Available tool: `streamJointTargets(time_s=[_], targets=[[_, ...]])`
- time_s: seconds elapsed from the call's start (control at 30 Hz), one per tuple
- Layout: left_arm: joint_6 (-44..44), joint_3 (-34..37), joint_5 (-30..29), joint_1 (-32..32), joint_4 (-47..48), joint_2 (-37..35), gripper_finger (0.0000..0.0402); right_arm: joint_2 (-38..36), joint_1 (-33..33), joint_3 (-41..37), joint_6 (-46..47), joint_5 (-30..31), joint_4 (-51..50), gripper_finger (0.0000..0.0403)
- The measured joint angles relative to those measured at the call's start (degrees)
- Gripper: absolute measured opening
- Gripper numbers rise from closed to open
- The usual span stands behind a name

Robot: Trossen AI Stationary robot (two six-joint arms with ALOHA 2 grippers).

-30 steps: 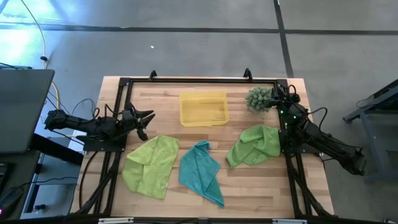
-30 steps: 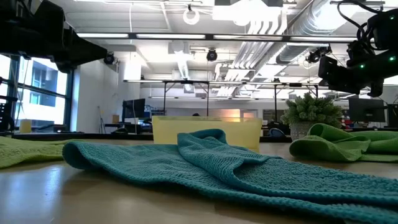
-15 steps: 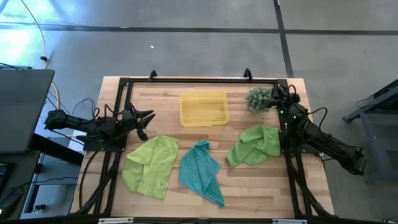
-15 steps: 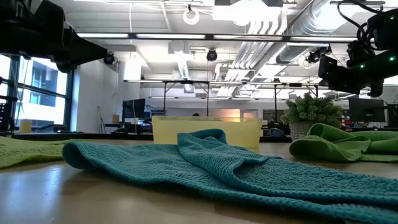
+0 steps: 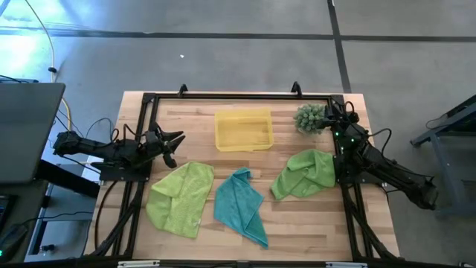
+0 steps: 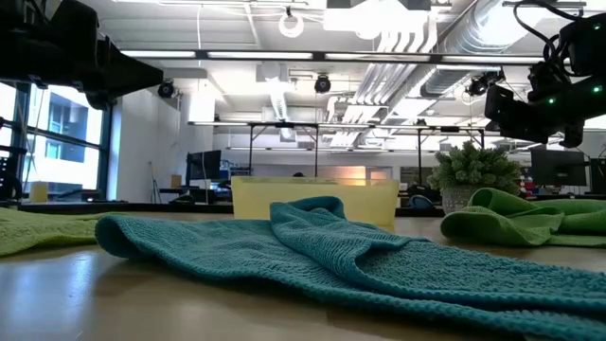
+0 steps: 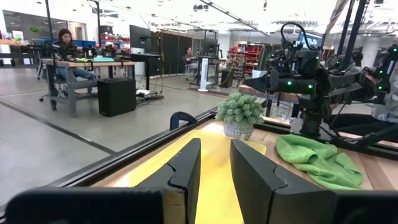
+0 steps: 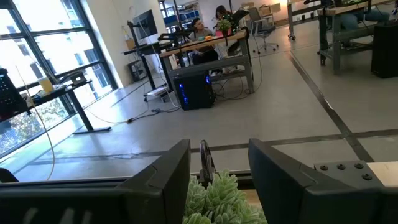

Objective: Roll microfiber towels into tight, uniform cylinder then place into a basket
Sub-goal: Fold the blue microfiber cloth

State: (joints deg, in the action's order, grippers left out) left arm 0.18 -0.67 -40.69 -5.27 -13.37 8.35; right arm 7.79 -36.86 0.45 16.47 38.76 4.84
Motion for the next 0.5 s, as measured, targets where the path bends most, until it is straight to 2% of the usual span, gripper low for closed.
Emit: streamJointTargets(time_s=[0.23,0.5], targets=[[-0.2,0.0,0.6,0.0,-4.0,0.0,0.0076,0.0,0.0,0.0,0.0,0.0,0.0,0.0156],[0.1,0.0,12.9,0.0,-15.0,0.0,0.0076,0.0,0.0,0.0,0.0,0.0,0.0,0.0156]])
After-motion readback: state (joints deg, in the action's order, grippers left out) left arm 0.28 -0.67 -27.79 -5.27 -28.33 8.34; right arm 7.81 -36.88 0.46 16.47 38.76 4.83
